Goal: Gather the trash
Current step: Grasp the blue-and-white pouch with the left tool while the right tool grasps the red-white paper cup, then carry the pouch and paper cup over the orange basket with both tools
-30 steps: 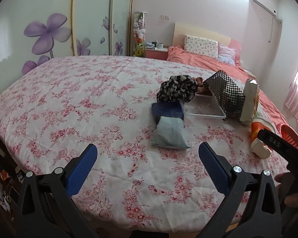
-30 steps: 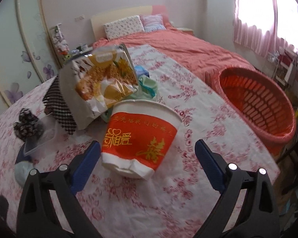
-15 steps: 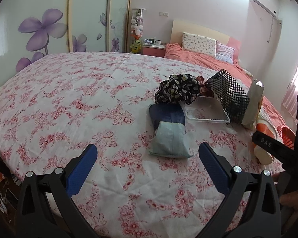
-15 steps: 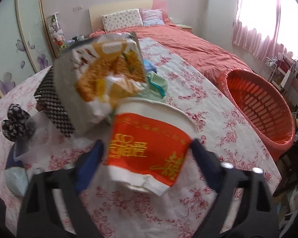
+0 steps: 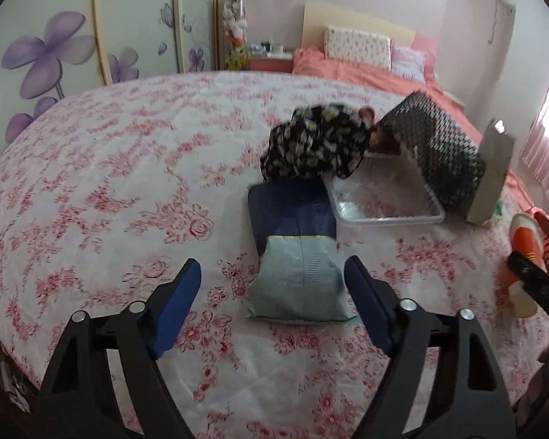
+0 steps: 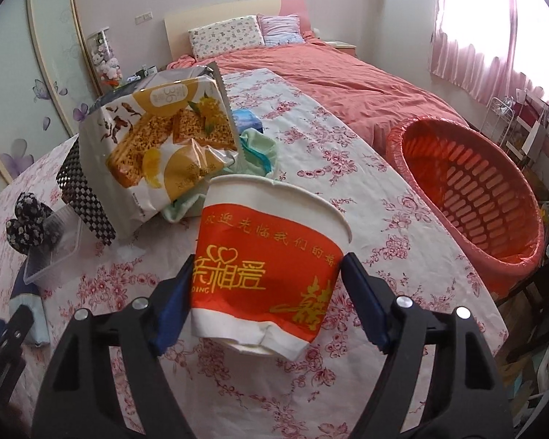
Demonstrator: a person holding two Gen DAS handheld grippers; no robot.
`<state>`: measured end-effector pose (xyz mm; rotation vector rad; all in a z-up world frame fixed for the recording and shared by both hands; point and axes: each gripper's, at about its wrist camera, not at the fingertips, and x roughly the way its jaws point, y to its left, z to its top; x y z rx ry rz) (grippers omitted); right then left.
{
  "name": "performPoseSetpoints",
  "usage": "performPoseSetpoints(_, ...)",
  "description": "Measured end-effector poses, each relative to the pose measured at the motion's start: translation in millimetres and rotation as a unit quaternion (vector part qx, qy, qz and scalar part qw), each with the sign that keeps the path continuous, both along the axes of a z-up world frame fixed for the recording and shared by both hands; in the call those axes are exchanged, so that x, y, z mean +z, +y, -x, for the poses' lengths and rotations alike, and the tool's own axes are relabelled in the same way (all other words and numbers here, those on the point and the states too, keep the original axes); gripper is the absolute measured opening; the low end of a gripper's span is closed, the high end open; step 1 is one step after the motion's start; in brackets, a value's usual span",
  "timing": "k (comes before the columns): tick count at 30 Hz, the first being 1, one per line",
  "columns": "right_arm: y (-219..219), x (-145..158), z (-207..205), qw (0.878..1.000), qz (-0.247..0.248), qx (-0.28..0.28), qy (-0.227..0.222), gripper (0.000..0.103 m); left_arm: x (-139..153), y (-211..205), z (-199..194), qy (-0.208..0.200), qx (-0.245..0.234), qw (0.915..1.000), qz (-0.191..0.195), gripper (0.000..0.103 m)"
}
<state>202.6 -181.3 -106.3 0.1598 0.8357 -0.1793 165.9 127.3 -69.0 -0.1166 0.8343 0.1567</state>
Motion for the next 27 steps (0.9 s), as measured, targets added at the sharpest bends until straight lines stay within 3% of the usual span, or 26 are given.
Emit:
performPoseSetpoints(5,2,-1,2,1.0,0.01,0.009,-0.004,0.076,-4,4,-6,0.006,-0.002,1.0,0.003,0.066)
performPoseSetpoints(9,4,-1,4,1.0,0.014,0.016,-0.004,0.075,-6,7,-7,0.001,-0.013,0.9999,0.01,0.044)
performPoseSetpoints(27,-5,23,36,0.999,0.012,0.043,-0.031,0.075,50,21,47,-0.076,-0.043,0.9955,0.036,0.04)
